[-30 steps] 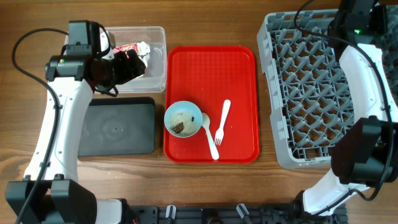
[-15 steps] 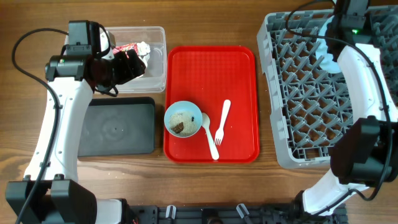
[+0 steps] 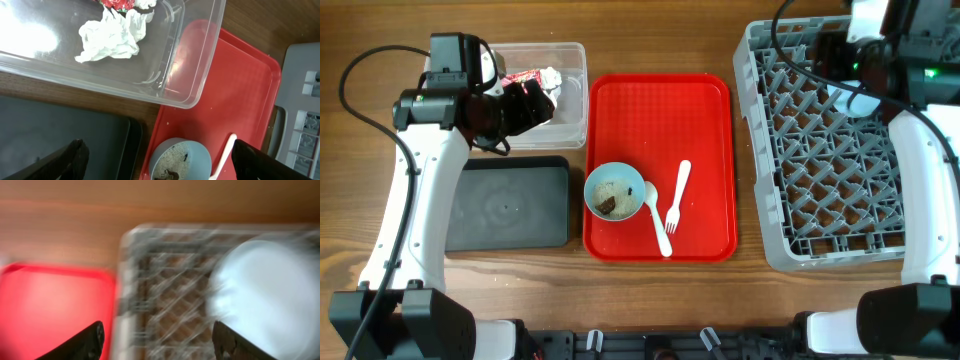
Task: Sort waste into correct bins and load items into the dishwasher rack
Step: 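Reach the right gripper to the white fork on the red tray and grasp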
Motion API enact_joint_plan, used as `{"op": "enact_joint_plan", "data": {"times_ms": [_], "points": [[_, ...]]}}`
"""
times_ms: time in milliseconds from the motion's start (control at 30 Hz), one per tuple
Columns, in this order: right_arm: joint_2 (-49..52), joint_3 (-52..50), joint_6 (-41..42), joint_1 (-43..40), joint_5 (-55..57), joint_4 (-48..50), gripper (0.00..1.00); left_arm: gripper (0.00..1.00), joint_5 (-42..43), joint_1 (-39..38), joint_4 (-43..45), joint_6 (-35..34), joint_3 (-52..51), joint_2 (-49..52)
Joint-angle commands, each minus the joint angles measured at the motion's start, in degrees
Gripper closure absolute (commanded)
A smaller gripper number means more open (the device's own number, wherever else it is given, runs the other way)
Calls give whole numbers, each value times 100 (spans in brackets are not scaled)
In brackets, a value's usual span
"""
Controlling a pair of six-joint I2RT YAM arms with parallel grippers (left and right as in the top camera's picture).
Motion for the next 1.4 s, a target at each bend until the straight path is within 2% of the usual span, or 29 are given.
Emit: {"op": "enact_joint_plan", "data": {"times_ms": [0,100,200,400,633,833,1067,1367], "points": [[214,-28,833,468,-1283,-831,28,7,-15,11,-7,92,15,-72],[339,-50,929,1062,-1128,-1416,25,7,-13,11,-7,92,15,-72],[428,-227,1711,1624,-417,-1552,25,7,-13,11,-7,92,15,-72],[612,-896,3110,2647,221,-1394,25,7,-13,11,-7,94,15,-72],[640,-1908,4315,3228,358,-621,27,6,-13,11,-7,92,15,-72],[927,-2446,4575,3595,654,0,32,7,-13,11,-7,92,15,-72],[1543,-2448,4721,3670,949,92,32,7,-13,11,-42,92,15,-72],[1655,-2450,4699,3622,1051,55,36,6,-13,11,-46,92,15,-72]]}}
